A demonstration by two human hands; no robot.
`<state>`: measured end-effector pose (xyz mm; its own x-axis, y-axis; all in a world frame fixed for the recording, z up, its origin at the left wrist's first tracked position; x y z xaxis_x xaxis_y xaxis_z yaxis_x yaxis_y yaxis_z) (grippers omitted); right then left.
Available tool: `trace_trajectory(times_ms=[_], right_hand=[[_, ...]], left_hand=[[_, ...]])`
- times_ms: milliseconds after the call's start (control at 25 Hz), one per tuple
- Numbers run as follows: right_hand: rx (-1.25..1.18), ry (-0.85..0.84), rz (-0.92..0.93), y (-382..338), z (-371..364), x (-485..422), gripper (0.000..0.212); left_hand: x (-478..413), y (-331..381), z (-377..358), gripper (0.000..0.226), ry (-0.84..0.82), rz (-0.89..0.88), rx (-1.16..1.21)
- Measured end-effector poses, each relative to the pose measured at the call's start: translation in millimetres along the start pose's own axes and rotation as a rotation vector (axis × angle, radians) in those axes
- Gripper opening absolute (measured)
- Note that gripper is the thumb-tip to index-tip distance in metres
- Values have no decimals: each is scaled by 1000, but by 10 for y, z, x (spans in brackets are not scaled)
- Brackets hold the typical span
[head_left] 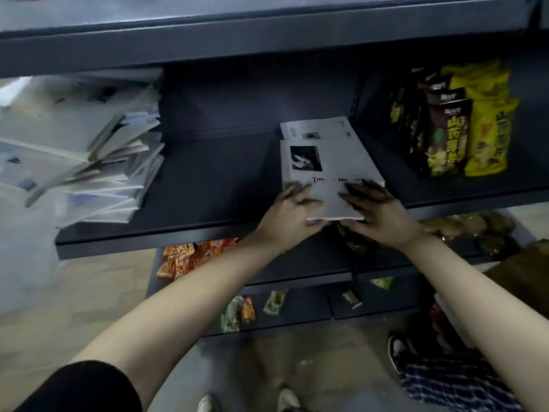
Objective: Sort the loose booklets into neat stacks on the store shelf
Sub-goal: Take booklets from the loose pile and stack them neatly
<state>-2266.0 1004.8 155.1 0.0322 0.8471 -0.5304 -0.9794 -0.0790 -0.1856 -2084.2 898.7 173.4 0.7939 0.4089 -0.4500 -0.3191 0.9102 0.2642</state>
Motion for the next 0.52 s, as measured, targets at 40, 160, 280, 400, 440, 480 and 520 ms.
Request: trace_trajectory(times_ms=[40,160,280,400,440,480,520], right_hand=[[25,-104,-26,109,-80,51,66],[39,-260,-126,344,-177,43,66],[-51,-235,-331,388,-92,-82,59],[-55,-256,-420,386,-89,-115,62],[-50,-262,-428,387,-86,-127,61],[-48,-275,-439,414,-96,-148,61],[-45,-290,-460,435,-99,-180,61]], left_hand=[[5,-28,-119,50,-130,49,-33],[-37,-82,-278,57,-216,113,-49],[-167,-92,-365,55,-214,141,-70],[-253,-110,-418,54,-207,196,-37],[-278,-115,-428,53,-189,209,-22],[-313,-126,-446,52,-171,228,-4],[-352,-137,-461,52,-155,252,18]])
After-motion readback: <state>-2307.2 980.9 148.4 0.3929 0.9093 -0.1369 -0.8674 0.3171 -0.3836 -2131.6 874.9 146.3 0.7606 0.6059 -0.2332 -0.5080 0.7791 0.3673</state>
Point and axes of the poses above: each hand's wrist, its own x-axis away from the middle knuckle, its own z-axis out of the back of the hand, y = z × x, the point moved 3 cm from there along -x, towards the middle knuckle, and after that the axes turned 5 degrees about y, right-handed, at the moved point
